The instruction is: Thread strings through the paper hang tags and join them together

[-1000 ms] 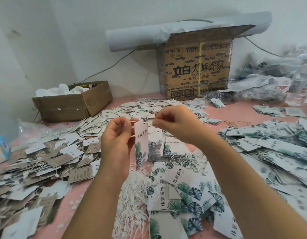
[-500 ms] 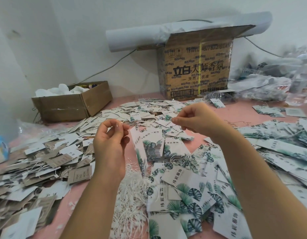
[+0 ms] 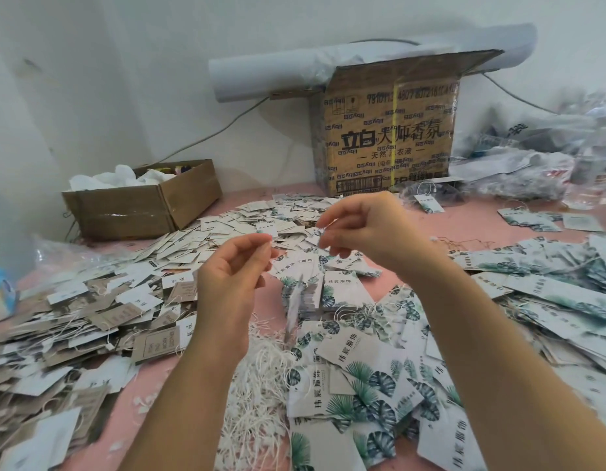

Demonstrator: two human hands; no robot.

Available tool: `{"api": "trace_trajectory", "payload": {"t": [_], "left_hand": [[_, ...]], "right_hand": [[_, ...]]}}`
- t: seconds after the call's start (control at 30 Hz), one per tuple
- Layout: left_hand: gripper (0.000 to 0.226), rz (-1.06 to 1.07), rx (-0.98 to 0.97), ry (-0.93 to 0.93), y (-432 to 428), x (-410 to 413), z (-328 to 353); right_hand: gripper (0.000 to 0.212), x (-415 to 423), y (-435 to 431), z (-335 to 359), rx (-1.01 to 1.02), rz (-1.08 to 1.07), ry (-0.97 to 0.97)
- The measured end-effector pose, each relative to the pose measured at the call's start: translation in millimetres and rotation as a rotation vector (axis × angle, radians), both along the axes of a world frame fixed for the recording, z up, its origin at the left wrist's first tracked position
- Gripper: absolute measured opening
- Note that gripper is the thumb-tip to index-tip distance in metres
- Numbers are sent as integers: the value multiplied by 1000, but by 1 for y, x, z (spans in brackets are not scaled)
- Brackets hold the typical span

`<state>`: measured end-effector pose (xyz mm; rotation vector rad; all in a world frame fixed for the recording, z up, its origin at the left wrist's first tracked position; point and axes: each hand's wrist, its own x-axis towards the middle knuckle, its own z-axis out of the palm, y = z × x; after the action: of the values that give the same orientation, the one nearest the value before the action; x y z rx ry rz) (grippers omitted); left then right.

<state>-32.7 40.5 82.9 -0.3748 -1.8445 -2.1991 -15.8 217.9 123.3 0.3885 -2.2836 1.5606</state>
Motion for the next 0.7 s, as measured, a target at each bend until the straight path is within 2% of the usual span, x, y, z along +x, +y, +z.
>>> {"api": "trace_trajectory", "payload": {"t": [0.17, 0.53, 0.7], "left_hand": [[21, -9, -153, 123, 8, 9, 3], [25, -86, -244, 176, 8, 9, 4], [23, -79, -227, 172, 6, 8, 3]], "right_hand": [[18, 1, -23, 0, 159, 82, 23], [25, 1, -29, 1, 250, 33, 17], [28, 1, -30, 0, 300, 43, 15]]}}
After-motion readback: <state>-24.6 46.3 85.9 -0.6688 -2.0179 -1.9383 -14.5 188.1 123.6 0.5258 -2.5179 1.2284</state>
